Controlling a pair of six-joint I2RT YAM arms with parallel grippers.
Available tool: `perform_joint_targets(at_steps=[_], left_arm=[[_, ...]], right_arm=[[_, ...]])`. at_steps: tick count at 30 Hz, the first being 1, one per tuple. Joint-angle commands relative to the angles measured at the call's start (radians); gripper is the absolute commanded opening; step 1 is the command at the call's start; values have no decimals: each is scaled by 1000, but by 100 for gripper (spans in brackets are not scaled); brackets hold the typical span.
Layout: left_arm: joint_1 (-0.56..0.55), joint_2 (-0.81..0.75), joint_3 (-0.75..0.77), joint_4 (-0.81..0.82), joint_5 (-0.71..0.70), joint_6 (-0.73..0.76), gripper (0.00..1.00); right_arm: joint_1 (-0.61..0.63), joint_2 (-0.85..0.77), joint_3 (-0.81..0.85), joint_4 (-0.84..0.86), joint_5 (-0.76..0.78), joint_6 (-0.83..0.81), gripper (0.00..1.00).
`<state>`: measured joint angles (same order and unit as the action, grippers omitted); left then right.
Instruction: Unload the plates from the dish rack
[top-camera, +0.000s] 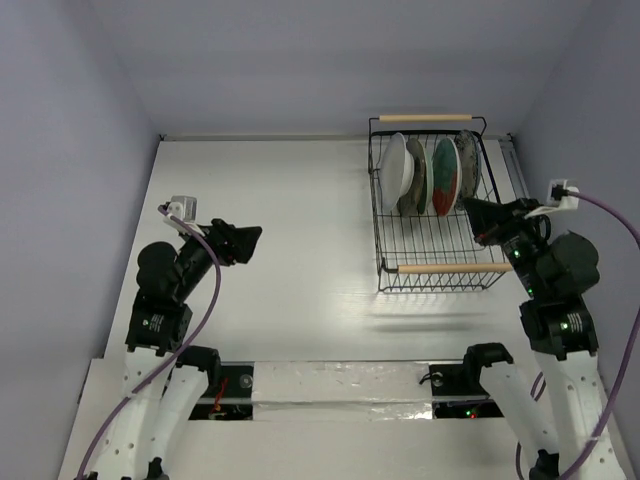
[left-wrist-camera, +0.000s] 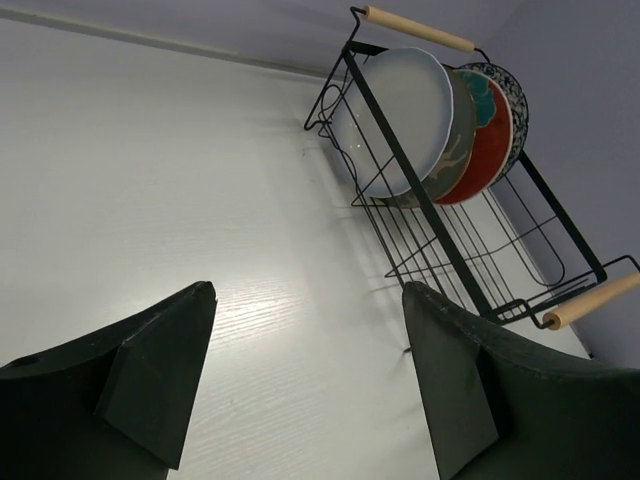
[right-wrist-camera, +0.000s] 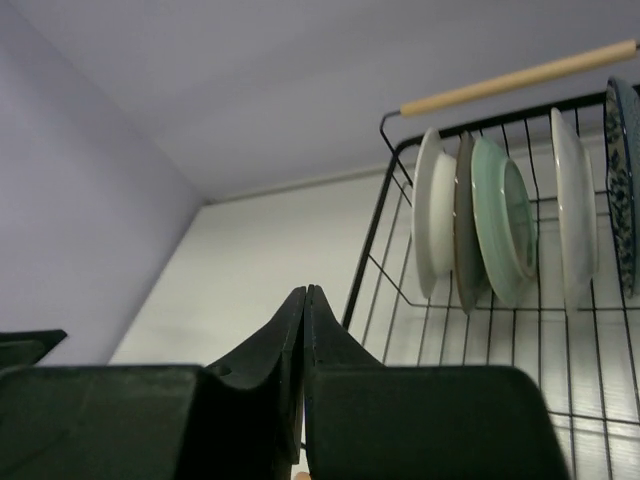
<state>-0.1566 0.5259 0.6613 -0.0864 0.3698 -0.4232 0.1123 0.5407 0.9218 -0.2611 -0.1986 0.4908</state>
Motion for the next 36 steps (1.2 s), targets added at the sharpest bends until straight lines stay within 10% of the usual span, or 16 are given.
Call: perform_joint_targets(at_steps=[1, 10, 23, 28, 36], left_arm=[[-4, -17, 43, -10, 9, 38, 72], [-4, -20, 24, -53, -15, 52, 0], [-4, -29, -3, -65, -66, 38, 14], [-4, -50, -8, -62, -66, 35, 36], [-24, -60, -11, -61, -63, 32, 49]], right_arm=[[-5, 41, 43, 5, -44, -15, 0], [254, 281, 141, 23, 186, -59, 0], [333, 930, 618, -156, 668, -238, 1], [313, 1094, 765, -216, 671, -267, 44], [254, 1225, 890, -257, 617, -267, 49]])
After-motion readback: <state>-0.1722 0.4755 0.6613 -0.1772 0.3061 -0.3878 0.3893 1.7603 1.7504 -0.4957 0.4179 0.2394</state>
